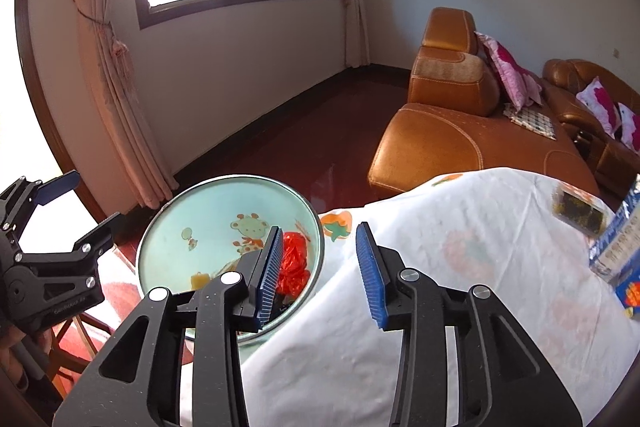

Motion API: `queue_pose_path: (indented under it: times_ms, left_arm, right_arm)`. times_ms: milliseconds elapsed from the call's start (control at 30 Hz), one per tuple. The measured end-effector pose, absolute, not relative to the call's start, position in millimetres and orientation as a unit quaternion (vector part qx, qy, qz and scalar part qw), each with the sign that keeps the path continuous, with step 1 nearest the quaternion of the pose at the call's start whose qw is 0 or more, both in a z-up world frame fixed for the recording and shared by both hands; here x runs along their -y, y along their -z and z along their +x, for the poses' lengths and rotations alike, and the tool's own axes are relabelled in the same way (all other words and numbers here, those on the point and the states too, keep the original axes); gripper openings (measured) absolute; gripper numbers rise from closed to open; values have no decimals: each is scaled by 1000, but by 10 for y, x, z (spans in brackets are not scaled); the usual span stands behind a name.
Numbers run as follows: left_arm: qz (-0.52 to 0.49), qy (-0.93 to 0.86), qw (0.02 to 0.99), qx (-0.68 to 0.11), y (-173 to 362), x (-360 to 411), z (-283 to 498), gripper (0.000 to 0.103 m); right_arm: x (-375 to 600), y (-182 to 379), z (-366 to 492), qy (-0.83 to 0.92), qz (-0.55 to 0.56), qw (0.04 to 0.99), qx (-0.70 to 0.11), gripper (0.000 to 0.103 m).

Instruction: Collect trash

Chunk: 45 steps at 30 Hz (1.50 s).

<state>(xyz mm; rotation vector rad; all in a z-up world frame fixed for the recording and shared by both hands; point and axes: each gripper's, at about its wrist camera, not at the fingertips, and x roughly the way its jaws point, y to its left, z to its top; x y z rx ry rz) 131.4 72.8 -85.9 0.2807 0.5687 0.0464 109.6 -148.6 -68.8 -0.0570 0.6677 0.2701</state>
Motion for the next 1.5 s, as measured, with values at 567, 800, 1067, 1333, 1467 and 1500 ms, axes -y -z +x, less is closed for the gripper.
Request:
queue_pose_path:
  times_ms: [567, 800, 1067, 1333, 1467, 1500]
  left_arm:
    - [106, -9, 969, -224, 489, -661, 964, 89]
    - [105, -10, 970, -218, 440, -679, 919, 90]
    - [104, -9, 971, -217, 437, -673, 909, 90]
    - [103, -10, 971, -218, 425, -675, 904, 90]
    - [102, -10, 971, -217, 422, -675, 900, 91]
    - [102, -10, 971, -217, 427, -677, 902, 92]
  right_arm:
    - [1852, 292, 414, -87, -8, 959, -268, 42]
    - [1886, 248, 336, -81, -10, 961, -263, 44]
    - [1865, 255, 311, -82, -10, 961, -263, 44]
    - [1870, 263, 306, -84, -6, 961, -263, 45]
    - [1871, 264, 304, -85, -5, 961, -263, 46]
    - [1872, 266, 303, -84, -5, 961, -263, 46]
